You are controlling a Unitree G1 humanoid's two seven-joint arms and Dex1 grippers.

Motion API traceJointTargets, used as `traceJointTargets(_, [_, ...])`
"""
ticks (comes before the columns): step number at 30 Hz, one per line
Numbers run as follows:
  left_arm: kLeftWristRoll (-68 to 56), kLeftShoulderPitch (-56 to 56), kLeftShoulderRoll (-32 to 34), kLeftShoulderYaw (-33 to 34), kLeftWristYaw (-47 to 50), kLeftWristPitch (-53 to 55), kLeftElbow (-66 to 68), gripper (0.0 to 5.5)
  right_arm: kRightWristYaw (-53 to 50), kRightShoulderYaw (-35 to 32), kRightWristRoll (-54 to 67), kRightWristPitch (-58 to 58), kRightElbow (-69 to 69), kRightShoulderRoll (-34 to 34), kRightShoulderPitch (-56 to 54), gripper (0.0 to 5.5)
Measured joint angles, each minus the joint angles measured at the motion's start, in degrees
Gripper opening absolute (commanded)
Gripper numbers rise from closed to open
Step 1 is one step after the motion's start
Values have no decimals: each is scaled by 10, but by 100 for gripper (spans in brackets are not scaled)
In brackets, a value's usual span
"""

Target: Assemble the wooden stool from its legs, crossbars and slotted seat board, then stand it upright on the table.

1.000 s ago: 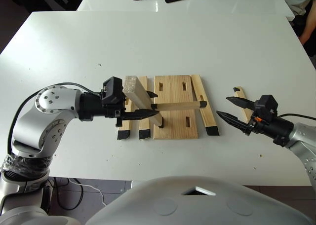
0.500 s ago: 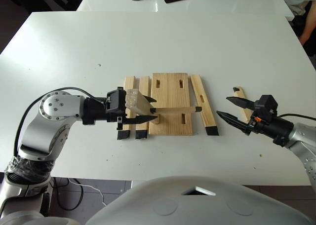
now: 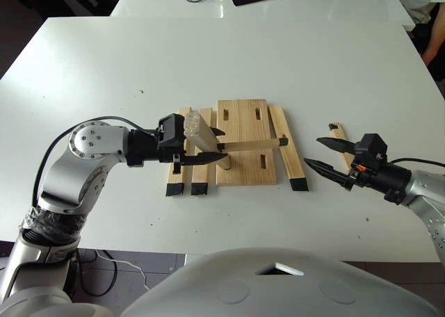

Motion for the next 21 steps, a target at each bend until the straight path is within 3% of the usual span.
traceJointTargets(11, [38,-10,-5,-39,16,-60,8,210,2,9,-2,0,2,0,1,311])
traceJointTargets(12, [38,-14,-6,-41,22,-53,9,242,2,9,-2,-1,2,0,1,315])
traceJointTargets(18, [117,0,-10,-81,50,-1,57,320,-1,12,-8,-3,2,1,2,315])
traceJointTargets(21, [141,4,-14,-84,60,-9,63,320,-2,16,-12,-7,2,2,1,315])
